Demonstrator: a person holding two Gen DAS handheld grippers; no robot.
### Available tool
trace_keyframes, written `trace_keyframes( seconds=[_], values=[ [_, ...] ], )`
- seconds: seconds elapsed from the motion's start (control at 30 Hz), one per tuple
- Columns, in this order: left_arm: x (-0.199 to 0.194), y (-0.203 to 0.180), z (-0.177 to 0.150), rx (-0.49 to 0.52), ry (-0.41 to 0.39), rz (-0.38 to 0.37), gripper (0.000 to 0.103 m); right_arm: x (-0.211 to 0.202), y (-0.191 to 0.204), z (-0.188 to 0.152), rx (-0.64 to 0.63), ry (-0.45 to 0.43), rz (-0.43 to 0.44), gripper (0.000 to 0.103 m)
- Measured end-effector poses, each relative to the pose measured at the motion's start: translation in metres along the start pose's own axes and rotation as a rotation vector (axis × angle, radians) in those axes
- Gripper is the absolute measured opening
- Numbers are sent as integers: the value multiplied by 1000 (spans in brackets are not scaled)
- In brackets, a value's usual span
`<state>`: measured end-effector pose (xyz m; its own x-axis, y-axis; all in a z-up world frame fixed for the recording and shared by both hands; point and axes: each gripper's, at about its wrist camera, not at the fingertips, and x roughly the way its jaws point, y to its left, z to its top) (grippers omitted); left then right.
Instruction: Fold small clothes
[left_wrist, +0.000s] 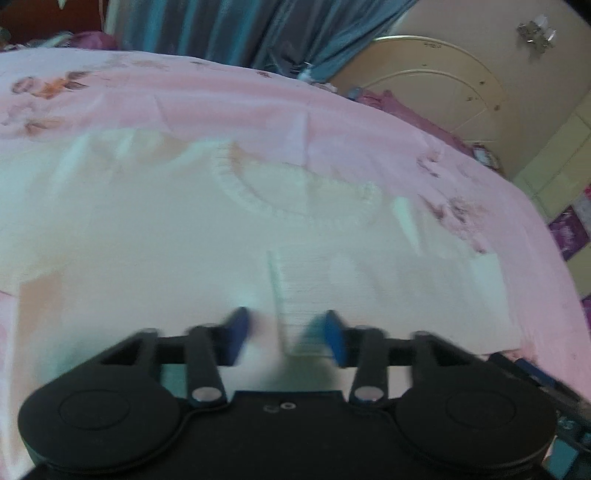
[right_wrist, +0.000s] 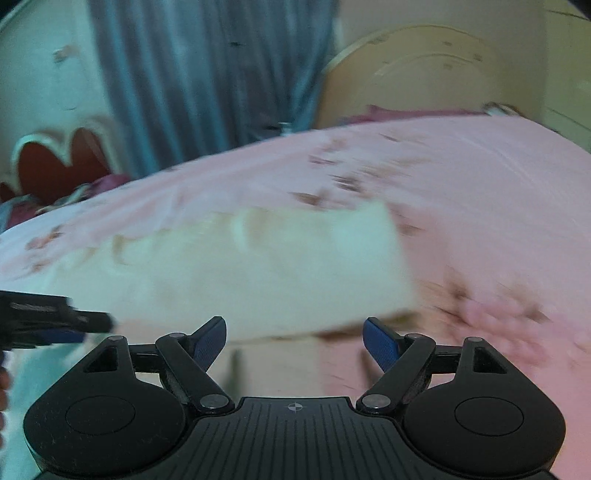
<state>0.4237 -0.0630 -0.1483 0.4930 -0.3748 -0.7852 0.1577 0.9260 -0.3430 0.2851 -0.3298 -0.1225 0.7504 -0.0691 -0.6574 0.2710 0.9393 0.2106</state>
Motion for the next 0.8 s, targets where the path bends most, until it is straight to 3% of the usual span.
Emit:
trace_keyframes(
  seconds=[0.13,0.2,0.27,0.47,0.67,0.7,0.73,0.8],
  values=[
    [5,-11,-2,25,8,1,24,-4,-21,-4,40,7,-32,81],
    [8,-11,-1,11,-3,-19,8,-4,-24,-4,34,8,-50,80],
    [6,-9,0,-6,-26,-30,6,-2,-28,-4,33,15,-66,80],
    [-38,-5,23,-48,-179,-112,6,11,-24,-3,16,18,-97,80],
    [-82,21,50,-80,-319,-83,5,32,-12,4,15,17,-52,80],
    [-86,27,51,-78,-333,-62,5,34,-9,5,13,17,-44,75],
    [-88,35,51,-80,-341,-36,5,37,-7,6,10,24,-36,56],
    [-87,52,49,-109,-336,9,5,39,-4,9,24,31,-19,50]
  ],
)
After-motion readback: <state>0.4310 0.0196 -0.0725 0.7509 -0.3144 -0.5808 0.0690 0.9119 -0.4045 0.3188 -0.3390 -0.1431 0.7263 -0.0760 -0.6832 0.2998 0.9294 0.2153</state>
